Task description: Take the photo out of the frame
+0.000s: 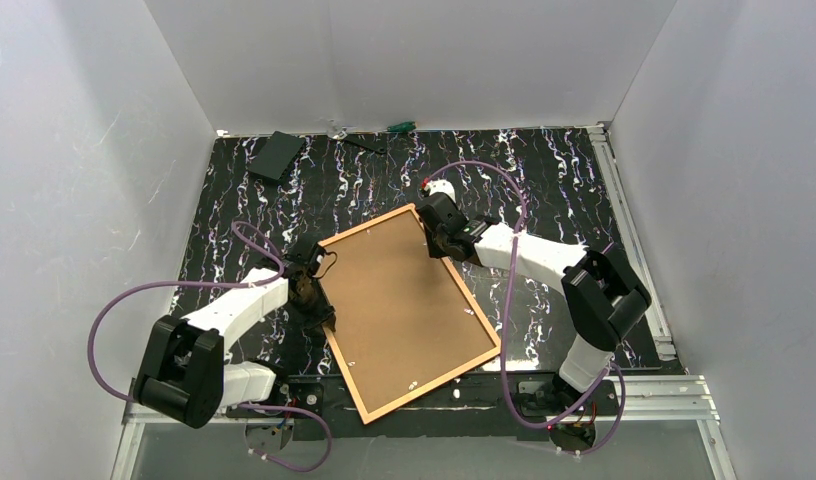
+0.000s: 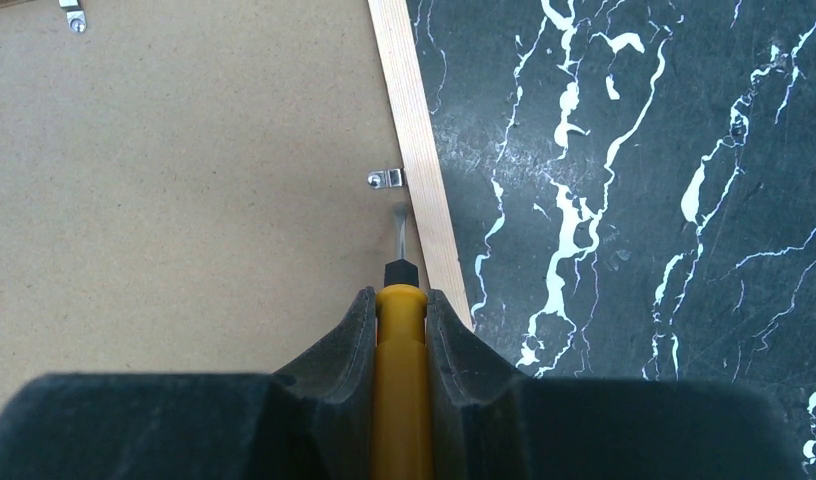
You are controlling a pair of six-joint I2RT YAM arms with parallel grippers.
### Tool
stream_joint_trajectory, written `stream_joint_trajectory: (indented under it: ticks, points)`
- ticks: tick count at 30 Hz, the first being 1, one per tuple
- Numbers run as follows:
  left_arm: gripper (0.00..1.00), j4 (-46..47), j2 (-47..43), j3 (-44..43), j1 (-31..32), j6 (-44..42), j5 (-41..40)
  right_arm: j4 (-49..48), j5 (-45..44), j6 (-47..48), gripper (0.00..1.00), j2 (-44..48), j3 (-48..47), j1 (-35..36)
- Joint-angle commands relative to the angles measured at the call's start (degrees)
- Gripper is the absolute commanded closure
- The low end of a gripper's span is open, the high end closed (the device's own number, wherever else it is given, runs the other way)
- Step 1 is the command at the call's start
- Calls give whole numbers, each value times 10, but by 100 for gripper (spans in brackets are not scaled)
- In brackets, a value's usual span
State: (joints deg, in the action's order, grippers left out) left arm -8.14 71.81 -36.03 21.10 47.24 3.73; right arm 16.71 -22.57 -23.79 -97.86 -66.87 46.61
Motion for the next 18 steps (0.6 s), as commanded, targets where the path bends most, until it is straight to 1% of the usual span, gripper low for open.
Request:
stream_joint_trajectory:
  ticks: [1,3,5,8,11,17,18]
  points:
    - [79,-58,15,2,-3,-17,-25,-35,-27,16,99,-12,12,-1]
    - [87,-59,18,3,-2,-22,-34,-48,-19,26,99,-23,8,-1]
    - [100,-64,24,0,-3,-31,-37,-71,-13,36,99,-31,7,-1]
    - [100,-78,38,-10,-2,-46,-41,-96,-18,62,99,-53,-7,-1]
    - [100,-84,48,-16,-3,-54,-42,-170,6,108,99,-52,8,-1]
    - [100,-78,58,-24,-2,-58,-37,-225,25,176,99,-69,4,-1]
    - [100,-77,62,-26,-3,-58,-24,-230,28,199,99,-73,3,-1]
